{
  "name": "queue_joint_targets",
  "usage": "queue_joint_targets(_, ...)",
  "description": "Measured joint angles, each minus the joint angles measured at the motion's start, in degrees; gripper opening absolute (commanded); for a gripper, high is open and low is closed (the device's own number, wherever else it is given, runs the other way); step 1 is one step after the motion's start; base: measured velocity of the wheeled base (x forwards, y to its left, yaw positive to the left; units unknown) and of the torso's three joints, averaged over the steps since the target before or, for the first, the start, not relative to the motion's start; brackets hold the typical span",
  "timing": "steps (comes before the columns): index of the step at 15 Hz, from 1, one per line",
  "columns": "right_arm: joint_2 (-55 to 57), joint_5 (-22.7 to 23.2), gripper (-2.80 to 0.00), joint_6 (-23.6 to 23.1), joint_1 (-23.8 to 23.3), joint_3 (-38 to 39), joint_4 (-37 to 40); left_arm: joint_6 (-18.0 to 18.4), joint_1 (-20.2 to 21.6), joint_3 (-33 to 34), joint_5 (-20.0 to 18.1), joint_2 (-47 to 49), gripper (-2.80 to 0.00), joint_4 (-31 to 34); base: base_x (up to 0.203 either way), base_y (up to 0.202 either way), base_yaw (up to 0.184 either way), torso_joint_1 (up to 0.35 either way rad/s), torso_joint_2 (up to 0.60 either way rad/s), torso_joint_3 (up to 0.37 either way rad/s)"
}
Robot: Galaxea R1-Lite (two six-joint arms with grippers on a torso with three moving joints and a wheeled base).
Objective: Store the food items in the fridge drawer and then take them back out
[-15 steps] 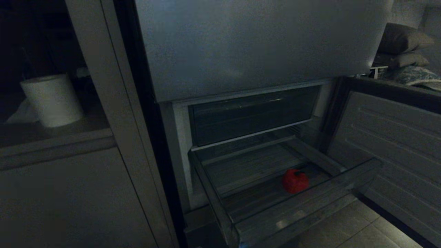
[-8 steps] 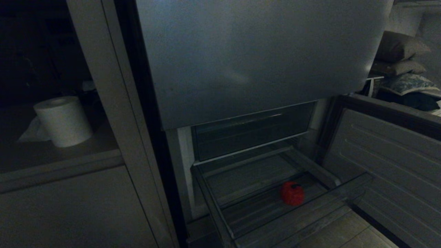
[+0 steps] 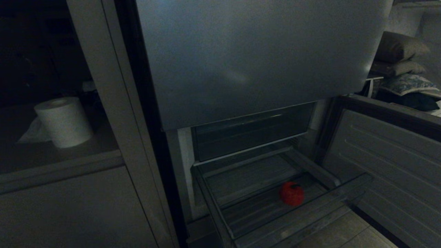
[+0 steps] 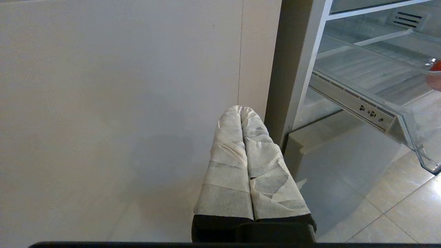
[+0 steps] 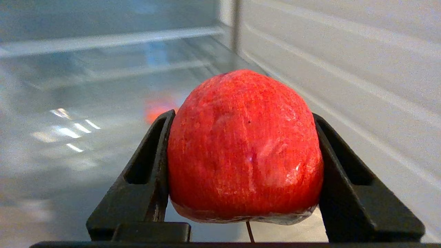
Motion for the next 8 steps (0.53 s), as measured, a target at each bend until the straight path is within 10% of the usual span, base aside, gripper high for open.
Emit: queue_joint_targets(8,43.1,24.0,-2.80,4.5,1.6,-20.0,1.7,0.0,0.0,0.0,0.0,0.0,-2.80,0.0,0.000,0.000,0.000,0.000,0.00,0.000)
